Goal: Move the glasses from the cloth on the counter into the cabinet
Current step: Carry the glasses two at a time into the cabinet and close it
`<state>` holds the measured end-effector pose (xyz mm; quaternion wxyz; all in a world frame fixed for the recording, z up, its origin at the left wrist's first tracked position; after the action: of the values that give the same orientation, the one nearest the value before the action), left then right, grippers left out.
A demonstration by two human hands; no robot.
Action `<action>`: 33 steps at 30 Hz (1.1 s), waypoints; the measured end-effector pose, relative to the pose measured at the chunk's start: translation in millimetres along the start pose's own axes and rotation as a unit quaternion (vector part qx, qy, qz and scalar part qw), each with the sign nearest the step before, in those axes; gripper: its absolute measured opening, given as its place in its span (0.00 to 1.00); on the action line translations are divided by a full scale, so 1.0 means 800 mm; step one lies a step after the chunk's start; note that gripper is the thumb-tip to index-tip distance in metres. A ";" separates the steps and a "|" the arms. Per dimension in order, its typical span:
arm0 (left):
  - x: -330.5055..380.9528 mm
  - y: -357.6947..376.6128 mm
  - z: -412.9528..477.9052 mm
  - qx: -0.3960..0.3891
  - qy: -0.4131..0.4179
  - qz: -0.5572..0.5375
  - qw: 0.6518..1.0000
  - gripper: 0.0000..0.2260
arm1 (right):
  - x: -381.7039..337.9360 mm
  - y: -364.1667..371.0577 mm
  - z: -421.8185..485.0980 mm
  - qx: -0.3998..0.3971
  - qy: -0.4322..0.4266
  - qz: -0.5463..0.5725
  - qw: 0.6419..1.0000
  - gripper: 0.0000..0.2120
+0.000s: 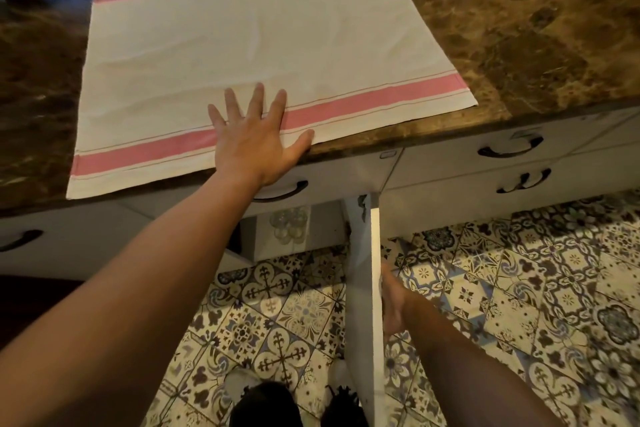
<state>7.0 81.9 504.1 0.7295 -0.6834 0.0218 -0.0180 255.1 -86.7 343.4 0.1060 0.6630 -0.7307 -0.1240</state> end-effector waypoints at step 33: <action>0.001 0.002 0.005 0.003 -0.009 -0.021 1.000 0.41 | -0.130 0.232 0.126 -0.194 -0.163 0.455 0.854 0.29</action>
<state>8.0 85.8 502.8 0.7310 -0.6818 0.0007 -0.0275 58.4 37.8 308.3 0.1563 0.1930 -0.9186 -0.3073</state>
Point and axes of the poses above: each hand's wrist, its own z-axis towards the middle knuckle, its own y-axis out of the palm, x = y × z, the point moved 1 cm from there along z, towards the middle knuckle, and after that the axes turned 1 degree about y, right-handed, at the moved point
